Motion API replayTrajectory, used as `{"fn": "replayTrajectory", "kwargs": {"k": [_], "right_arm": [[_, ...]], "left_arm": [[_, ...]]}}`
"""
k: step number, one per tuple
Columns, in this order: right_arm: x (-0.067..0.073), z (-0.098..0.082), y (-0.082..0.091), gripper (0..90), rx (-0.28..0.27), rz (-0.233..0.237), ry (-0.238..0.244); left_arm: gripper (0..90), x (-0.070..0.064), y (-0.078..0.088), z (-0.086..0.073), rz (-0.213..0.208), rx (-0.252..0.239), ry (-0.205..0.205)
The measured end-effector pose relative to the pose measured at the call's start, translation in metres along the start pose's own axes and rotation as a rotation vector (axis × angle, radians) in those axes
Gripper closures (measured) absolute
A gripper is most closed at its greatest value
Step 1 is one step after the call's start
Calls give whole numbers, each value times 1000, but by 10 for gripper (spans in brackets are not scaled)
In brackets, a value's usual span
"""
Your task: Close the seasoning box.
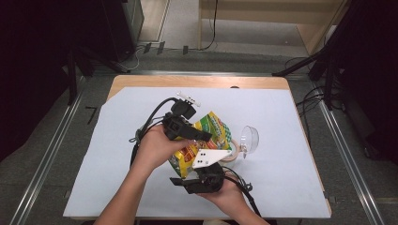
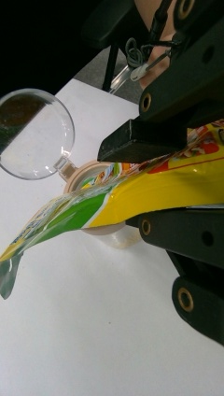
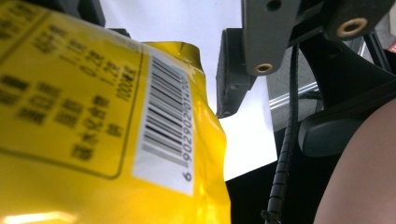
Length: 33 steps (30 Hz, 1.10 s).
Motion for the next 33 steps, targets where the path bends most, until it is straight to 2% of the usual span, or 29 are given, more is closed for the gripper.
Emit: {"fn": "replayTrajectory", "kwargs": {"k": [2, 3, 4, 5, 7, 14, 17, 27, 33], "right_arm": [[0, 4, 0, 613, 21, 4, 18], [0, 6, 1, 648, 34, -10, 45], [1, 7, 1, 660, 41, -17, 54], [1, 8, 1, 663, 49, -25, 63], [1, 8, -2, 663, 42, -40, 68], [0, 4, -6, 666, 16, -36, 37], [-1, 4, -5, 666, 2, -32, 15], [-1, 4, -4, 669, -23, -45, 8], [0, 2, -6, 678, -28, -29, -16]], "left_arm": [[737, 3, 2, 2, -9, -3, 18], [729, 5, 2, 2, -24, -6, 27], [729, 6, 2, 2, -25, -5, 23], [725, 8, 3, 1, -45, -11, 22], [714, 10, 3, 0, -65, -13, 30], [663, 8, 1, -3, -45, -29, 23], [641, 6, 2, -3, -23, -59, 16], [628, 1, 7, -5, -31, -80, 4], [656, -4, 6, -4, -32, -76, -4]]}}
Point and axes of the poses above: each handheld gripper's, and its own axes: y roughly backward along the jaws, z roughly out of its top, x roughly to its left, the point moved 3 cm from there along -y, roughly forward along the jaws, and after that the axes turned 9 degrees about x, right-handed, at the moved point
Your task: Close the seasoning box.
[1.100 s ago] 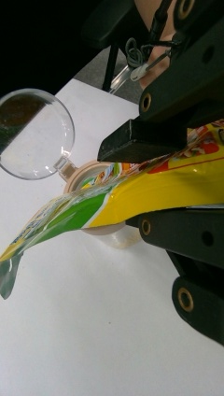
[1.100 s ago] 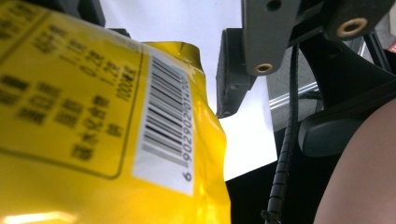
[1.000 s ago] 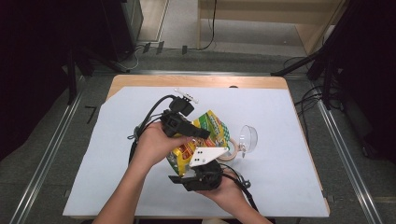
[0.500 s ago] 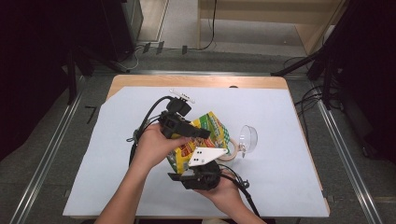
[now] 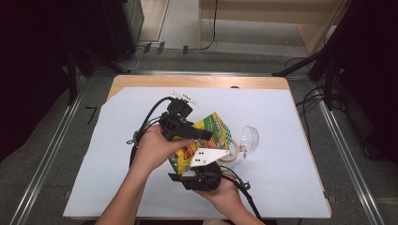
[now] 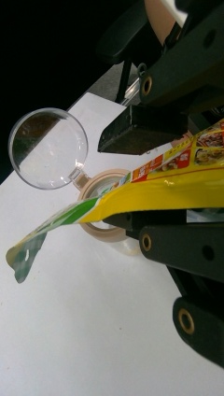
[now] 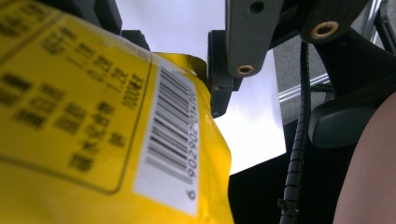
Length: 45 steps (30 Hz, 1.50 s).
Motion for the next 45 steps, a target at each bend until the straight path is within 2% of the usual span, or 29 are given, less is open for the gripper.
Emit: {"fn": "replayTrajectory", "kwargs": {"k": [12, 19, 26, 35, 41, 45], "right_arm": [[-1, -2, -3, 702, -10, 8, -23], [-2, -3, -3, 708, -11, 8, -36], [-3, -2, -3, 708, -7, 19, -47], [-6, 5, -3, 708, -15, 27, -43], [-9, 8, -1, 707, -19, 50, -69], [-10, 14, 1, 707, -34, 54, -77]], "left_arm": [[741, -4, 0, 1, -24, 5, 21], [747, -8, -1, 2, -2, 0, 2], [743, -5, -3, 4, -1, 0, 2], [749, 3, -1, 11, -22, -3, 12], [747, 6, -1, 18, -35, 16, 26], [745, 8, 3, 23, -43, 4, 35]]}}
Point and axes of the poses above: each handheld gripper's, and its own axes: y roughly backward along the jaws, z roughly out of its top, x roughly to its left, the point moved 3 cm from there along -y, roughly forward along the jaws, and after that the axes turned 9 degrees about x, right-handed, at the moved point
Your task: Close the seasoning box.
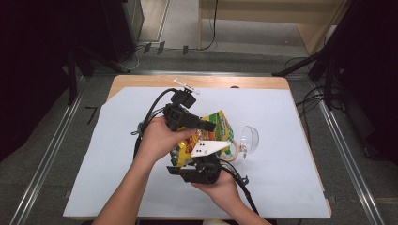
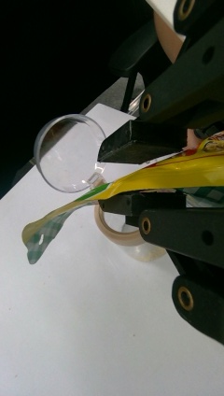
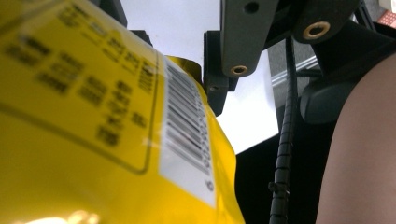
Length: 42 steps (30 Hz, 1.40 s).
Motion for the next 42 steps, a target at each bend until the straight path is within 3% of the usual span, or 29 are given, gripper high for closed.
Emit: {"fn": "replayTrajectory", "kwargs": {"k": [15, 36, 42], "right_arm": [[-2, -3, -5, 705, 29, -7, 13], [-1, -7, -5, 709, 24, 0, 7], [2, -5, -4, 710, 22, 9, 13]], "left_arm": [[743, 7, -2, -8, 1, -39, 3], [732, -10, 0, -11, 36, -46, -33], [732, -7, 1, -11, 29, -46, -26]]}}
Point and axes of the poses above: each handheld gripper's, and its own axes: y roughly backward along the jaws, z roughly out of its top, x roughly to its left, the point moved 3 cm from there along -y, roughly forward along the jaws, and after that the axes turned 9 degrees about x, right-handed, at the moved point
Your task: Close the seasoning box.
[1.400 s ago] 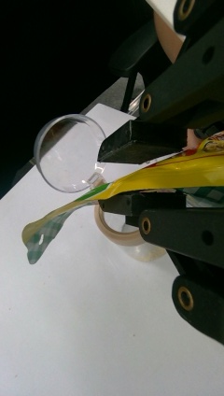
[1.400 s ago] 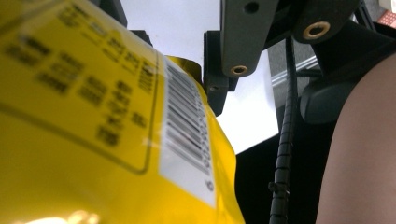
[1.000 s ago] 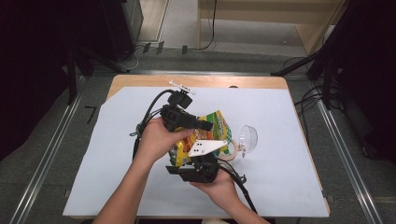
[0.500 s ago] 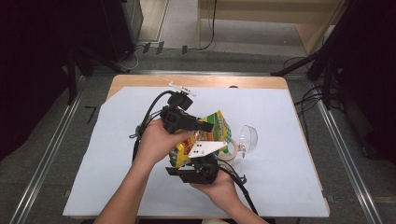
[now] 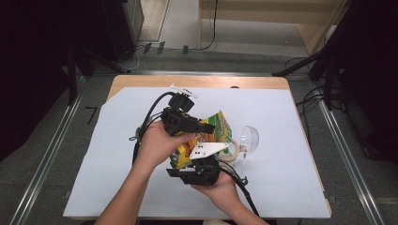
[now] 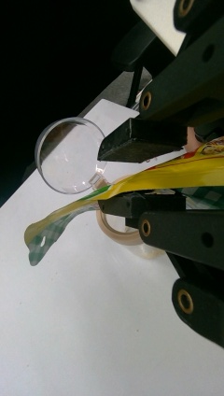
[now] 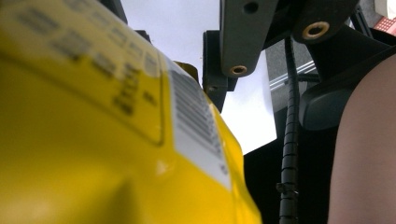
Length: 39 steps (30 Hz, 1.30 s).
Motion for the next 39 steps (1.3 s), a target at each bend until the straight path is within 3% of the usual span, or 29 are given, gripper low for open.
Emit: {"fn": "replayTrajectory", "kwargs": {"k": [12, 39], "right_arm": [[3, 1, 1, 709, 13, -2, 17], [3, 1, 1, 709, 6, -3, 7]], "left_arm": [[733, 5, 0, -1, -15, 3, 13], [730, 1, -1, 0, -5, 0, 4]]}}
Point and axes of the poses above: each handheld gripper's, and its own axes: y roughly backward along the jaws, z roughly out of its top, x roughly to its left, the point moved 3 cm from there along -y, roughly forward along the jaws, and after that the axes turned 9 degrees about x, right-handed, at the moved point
